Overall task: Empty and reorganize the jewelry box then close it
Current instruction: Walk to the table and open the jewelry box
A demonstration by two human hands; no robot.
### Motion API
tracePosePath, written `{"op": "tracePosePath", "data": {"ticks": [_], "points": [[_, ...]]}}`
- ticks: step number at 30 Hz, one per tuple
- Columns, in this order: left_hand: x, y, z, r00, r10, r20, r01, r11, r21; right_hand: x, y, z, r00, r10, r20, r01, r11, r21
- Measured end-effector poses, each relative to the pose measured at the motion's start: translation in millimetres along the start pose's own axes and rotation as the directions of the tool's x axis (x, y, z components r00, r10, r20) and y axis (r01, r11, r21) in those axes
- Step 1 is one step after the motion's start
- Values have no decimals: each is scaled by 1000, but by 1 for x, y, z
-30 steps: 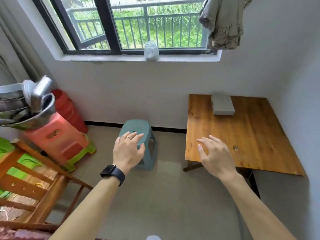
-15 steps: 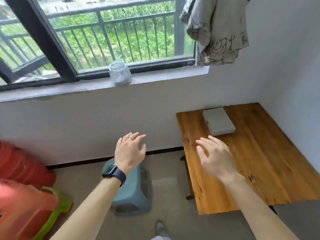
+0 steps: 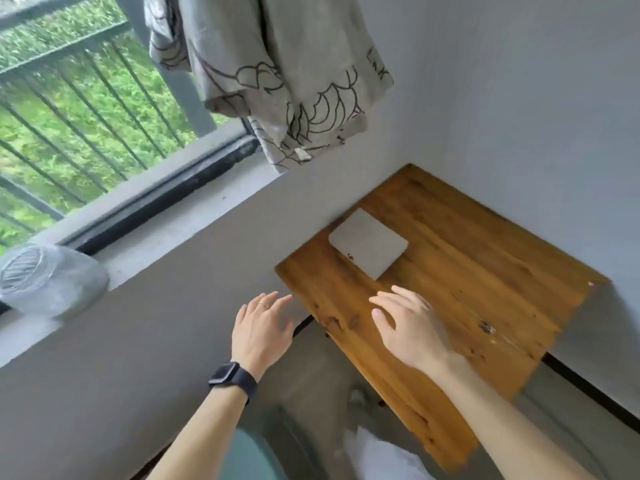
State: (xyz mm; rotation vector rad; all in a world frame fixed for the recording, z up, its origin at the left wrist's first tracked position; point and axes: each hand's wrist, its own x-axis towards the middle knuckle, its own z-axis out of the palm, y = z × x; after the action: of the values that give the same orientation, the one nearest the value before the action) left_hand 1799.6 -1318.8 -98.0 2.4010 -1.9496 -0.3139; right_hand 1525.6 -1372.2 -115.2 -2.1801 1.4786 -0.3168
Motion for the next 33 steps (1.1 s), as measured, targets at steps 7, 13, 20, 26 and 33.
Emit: {"op": "tracePosePath", "data": {"ticks": [7, 13, 20, 26, 33], "points": [[114, 20, 20, 975, 186, 125, -182, 982, -41, 46, 17, 13, 980, 198, 1, -197, 980, 25], [190, 42, 55, 912, 315, 262, -321, 947, -20, 82, 41, 50, 911, 412, -24, -408, 908, 91], [290, 58, 135, 840, 477, 256, -470, 878, -93, 136, 76, 134, 805, 577, -140, -553, 814, 178], [356, 44, 209, 820, 568, 69, -568, 823, -33, 197, 101, 210, 805, 474, -356, -470, 877, 104], [363, 40, 266, 800, 558, -220, -585, 807, -82, 218, 126, 269, 775, 329, -540, -346, 935, 73]]}}
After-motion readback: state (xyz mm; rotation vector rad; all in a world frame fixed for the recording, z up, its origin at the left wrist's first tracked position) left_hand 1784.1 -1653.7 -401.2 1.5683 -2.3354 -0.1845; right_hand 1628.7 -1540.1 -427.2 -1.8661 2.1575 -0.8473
